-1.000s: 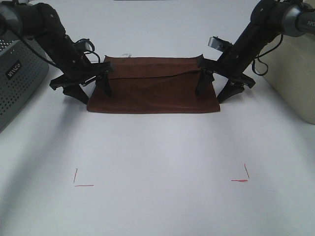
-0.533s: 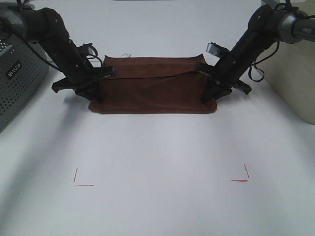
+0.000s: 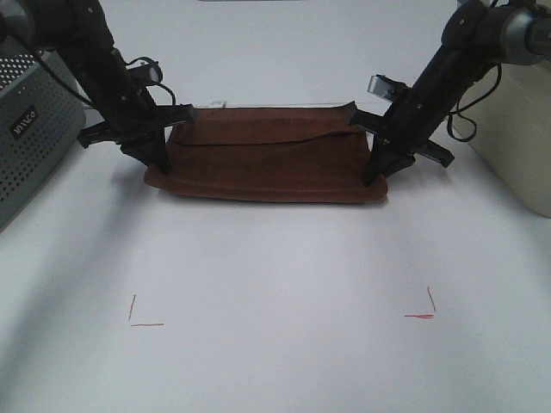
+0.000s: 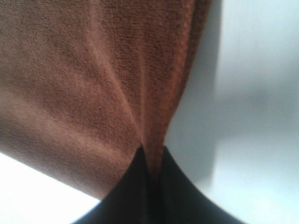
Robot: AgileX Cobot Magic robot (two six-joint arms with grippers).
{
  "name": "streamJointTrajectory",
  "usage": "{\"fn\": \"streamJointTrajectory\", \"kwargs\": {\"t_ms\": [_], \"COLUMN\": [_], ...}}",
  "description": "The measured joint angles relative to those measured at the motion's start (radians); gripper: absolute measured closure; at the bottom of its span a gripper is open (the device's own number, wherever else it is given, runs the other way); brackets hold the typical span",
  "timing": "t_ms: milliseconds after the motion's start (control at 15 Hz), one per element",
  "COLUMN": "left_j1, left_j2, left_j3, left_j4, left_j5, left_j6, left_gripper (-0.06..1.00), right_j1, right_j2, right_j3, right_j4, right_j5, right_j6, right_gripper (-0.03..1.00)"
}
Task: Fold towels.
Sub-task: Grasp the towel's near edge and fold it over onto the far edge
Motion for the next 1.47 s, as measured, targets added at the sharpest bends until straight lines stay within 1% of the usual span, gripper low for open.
{"fn": "streamJointTrajectory", "kwargs": {"t_ms": [133, 267, 400, 533, 600, 667, 800, 933, 1133, 1200, 1333, 1467], "left_j1": [-0.032, -0.091, -0.126, -0.129, -0.129, -0.129, -0.129, -0.129, -0.129, -0.129, -0.129, -0.11], "left_j2": [-0.04, -0.095, -0.162, -0.25, -0.291, -0.328, -0.378, -0.396, -0.449, -0.449, -0.461, -0.461], "left_j3": [0.044, 0.15, 0.303, 0.496, 0.57, 0.631, 0.725, 0.762, 0.761, 0.761, 0.729, 0.69], "left_j4": [0.05, 0.104, 0.11, 0.112, 0.11, 0.107, 0.1, 0.087, 0.08, 0.08, 0.084, 0.087], "left_j5": [0.005, -0.004, -0.074, -0.173, -0.216, -0.259, -0.292, -0.299, -0.37, -0.37, -0.381, -0.387], "left_j6": [0.0, -0.004, -0.03, -0.057, -0.064, -0.07, -0.083, -0.086, -0.093, -0.093, -0.106, -0.112], "left_gripper": [0.94, 0.94, 0.94, 0.94, 0.94, 0.94, 0.94, 0.94, 0.94, 0.94, 0.94, 0.94], "right_j1": [0.0, 0.0, 0.0, 0.0, 0.0, 0.0, 0.001, 0.001, 0.001, 0.001, 0.001, 0.001], "right_j2": [-0.084, -0.171, -0.25, -0.295, -0.315, -0.334, -0.356, -0.375, -0.408, -0.408, -0.411, -0.408], "right_j3": [0.145, 0.275, 0.398, 0.514, 0.566, 0.617, 0.677, 0.687, 0.667, 0.667, 0.623, 0.558], "right_j4": [-0.002, -0.002, -0.002, -0.002, -0.001, 0.0, 0.004, 0.012, 0.019, 0.019, 0.019, 0.019], "right_j5": [-0.019, -0.068, -0.109, -0.149, -0.172, -0.195, -0.229, -0.237, -0.251, -0.251, -0.252, -0.252], "right_j6": [-0.003, -0.012, -0.023, -0.047, -0.048, -0.055, -0.073, -0.085, -0.1, -0.1, -0.1, -0.1], "right_gripper": [0.97, 0.97, 0.97, 0.97, 0.97, 0.97, 0.97, 0.97, 0.97, 0.97, 0.97, 0.97]}}
